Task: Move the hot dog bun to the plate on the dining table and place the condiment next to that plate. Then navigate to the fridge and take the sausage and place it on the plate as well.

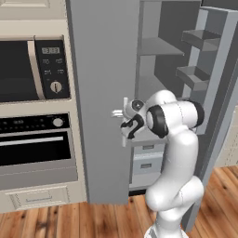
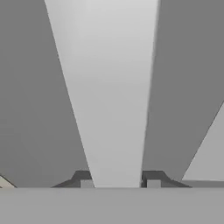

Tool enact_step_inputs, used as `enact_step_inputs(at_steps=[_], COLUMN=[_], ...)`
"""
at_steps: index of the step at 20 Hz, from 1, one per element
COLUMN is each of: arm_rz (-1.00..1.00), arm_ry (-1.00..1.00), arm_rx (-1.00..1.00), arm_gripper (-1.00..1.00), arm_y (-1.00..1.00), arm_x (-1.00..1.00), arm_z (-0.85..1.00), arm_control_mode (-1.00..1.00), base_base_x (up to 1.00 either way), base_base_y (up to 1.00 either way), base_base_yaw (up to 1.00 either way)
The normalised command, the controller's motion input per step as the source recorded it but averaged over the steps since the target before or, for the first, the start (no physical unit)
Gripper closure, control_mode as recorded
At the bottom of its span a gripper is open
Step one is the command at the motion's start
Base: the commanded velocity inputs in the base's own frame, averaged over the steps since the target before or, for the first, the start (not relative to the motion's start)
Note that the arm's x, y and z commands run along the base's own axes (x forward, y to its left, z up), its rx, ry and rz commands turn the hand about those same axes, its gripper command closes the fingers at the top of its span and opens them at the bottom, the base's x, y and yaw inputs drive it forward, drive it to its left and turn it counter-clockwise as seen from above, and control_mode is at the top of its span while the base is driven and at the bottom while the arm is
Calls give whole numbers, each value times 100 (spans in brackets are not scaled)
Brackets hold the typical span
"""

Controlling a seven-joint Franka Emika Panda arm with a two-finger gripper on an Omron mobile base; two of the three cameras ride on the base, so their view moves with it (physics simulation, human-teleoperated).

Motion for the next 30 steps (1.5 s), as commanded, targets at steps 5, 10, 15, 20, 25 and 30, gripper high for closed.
enact_step_inputs(at_steps=[5,10,15,20,25,30], arm_rz=[3,1,0,-1,-10,-24], arm_ry=[-2,0,0,0,0,0], arm_rx=[0,0,0,5,27,25], arm_gripper=[100,100,-100,-100,-100,-100], arm_y=[73,80,88,65,-7,-37], arm_x=[-87,-83,-72,-58,-91,-62], arm_z=[-22,-14,-7,-1,18,52], arm_control_mode=[-100,-100,-100,-100,-100,-100], base_base_x=[0,0,0,0,0,0], base_base_y=[0,0,0,0,0,0], base_base_yaw=[0,0,0,0,0,0])
